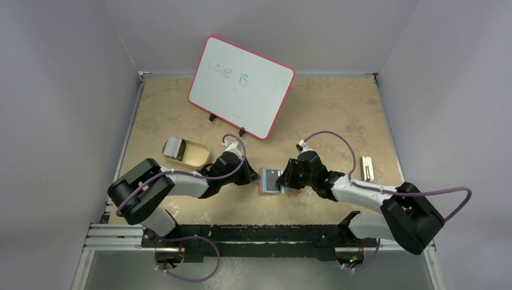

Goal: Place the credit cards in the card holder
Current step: Turn over the card slot in the card holder.

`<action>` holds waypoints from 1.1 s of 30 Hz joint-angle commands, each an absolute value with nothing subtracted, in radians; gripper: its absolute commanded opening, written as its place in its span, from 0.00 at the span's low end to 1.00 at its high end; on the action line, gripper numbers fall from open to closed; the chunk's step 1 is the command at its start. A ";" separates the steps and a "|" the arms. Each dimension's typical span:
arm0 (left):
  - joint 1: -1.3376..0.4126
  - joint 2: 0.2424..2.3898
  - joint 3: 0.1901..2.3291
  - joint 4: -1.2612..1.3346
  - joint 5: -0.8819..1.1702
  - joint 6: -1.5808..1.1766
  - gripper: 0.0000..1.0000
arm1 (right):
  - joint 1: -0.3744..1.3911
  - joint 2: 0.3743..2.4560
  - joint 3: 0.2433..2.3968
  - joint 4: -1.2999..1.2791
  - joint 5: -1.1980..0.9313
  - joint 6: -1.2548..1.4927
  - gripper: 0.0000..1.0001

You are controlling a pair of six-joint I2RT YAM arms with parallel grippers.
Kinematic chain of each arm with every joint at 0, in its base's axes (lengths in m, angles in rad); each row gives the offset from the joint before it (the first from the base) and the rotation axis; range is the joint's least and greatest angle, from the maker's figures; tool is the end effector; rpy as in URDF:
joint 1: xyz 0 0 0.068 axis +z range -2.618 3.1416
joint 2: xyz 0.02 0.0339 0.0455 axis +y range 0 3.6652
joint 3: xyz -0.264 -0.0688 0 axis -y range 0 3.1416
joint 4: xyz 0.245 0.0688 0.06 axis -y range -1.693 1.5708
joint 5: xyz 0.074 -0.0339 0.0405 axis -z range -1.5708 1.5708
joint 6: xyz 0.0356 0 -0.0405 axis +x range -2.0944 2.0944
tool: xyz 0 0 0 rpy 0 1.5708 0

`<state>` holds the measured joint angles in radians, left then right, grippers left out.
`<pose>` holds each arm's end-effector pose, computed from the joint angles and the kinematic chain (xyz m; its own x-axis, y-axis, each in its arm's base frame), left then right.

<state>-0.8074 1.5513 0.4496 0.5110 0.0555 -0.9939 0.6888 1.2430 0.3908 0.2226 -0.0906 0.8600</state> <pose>0.1853 -0.1965 0.1250 -0.8414 -0.3312 -0.4271 0.0881 0.6956 -0.7130 0.1755 0.1486 0.1541 -0.8191 0.3033 -0.4870 -0.1053 0.7549 0.6473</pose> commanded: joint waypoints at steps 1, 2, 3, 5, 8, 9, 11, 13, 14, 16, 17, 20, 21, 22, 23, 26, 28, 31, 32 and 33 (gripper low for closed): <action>-0.808 1.505 0.536 0.415 0.042 -0.894 0.02 | 0.693 1.231 0.486 0.124 -0.041 0.804 0.26; -0.808 1.488 0.538 0.406 0.042 -0.889 0.00 | 0.692 1.236 0.492 0.119 -0.038 0.800 0.26; -0.808 1.472 0.537 0.402 0.042 -0.889 0.00 | 0.692 1.240 0.494 0.114 -0.031 0.799 0.26; -0.807 1.435 0.536 0.392 0.049 -0.898 0.00 | 0.692 1.233 0.488 0.116 -0.022 0.802 0.26; -0.807 1.395 0.528 0.407 0.071 -0.924 0.00 | 0.686 1.204 0.456 0.160 -0.026 0.811 0.25; -0.807 1.389 0.523 0.418 0.075 -0.935 0.00 | 0.682 1.199 0.448 0.170 -0.026 0.815 0.24; -0.807 1.388 0.510 0.450 0.086 -0.958 0.00 | 0.678 1.198 0.433 0.183 -0.017 0.825 0.22; -0.807 1.393 0.491 0.500 0.100 -0.982 0.00 | 0.675 1.208 0.409 0.217 -0.014 0.840 0.20; -0.807 1.398 0.481 0.526 0.106 -0.993 0.00 | 0.674 1.218 0.396 0.243 -0.022 0.849 0.19; -0.807 1.416 0.467 0.580 0.128 -1.019 0.05 | 0.672 1.250 0.375 0.291 -0.047 0.855 0.17; -0.807 1.428 0.464 0.600 0.139 -1.027 0.11 | 0.672 1.271 0.375 0.303 -0.056 0.854 0.16; -0.807 1.473 0.468 0.630 0.157 -1.036 0.21 | 0.672 1.314 0.382 0.316 -0.067 0.850 0.15; -0.807 1.482 0.467 0.640 0.159 -1.037 0.25 | 0.672 1.317 0.380 0.325 -0.069 0.849 0.15; -0.807 1.494 0.465 0.653 0.161 -1.036 0.28 | 0.673 1.318 0.377 0.333 -0.072 0.850 0.15; -0.807 1.503 0.467 0.661 0.165 -1.032 0.32 | 0.672 1.318 0.373 0.339 -0.072 0.850 0.15; -0.807 1.528 0.474 0.680 0.172 -1.026 0.35 | 0.673 1.324 0.370 0.344 -0.077 0.847 0.15; -0.807 1.537 0.474 0.698 0.171 -1.031 0.35 | 0.673 1.330 0.367 0.351 -0.085 0.847 0.15; -0.807 1.548 0.479 0.714 0.177 -1.030 0.32 | 0.672 1.342 0.374 0.348 -0.095 0.836 0.15; -0.807 1.552 0.484 0.708 0.179 -1.024 0.30 | 0.672 1.342 0.377 0.341 -0.092 0.831 0.15; -0.806 1.556 0.491 0.696 0.181 -1.016 0.28 | 0.672 1.340 0.376 0.340 -0.092 0.832 0.15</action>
<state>-0.8074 1.5429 0.4690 0.6270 0.1539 -1.0214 0.6727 1.3277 0.3771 0.3370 -0.0776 0.8474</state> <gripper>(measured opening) 0.311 0.146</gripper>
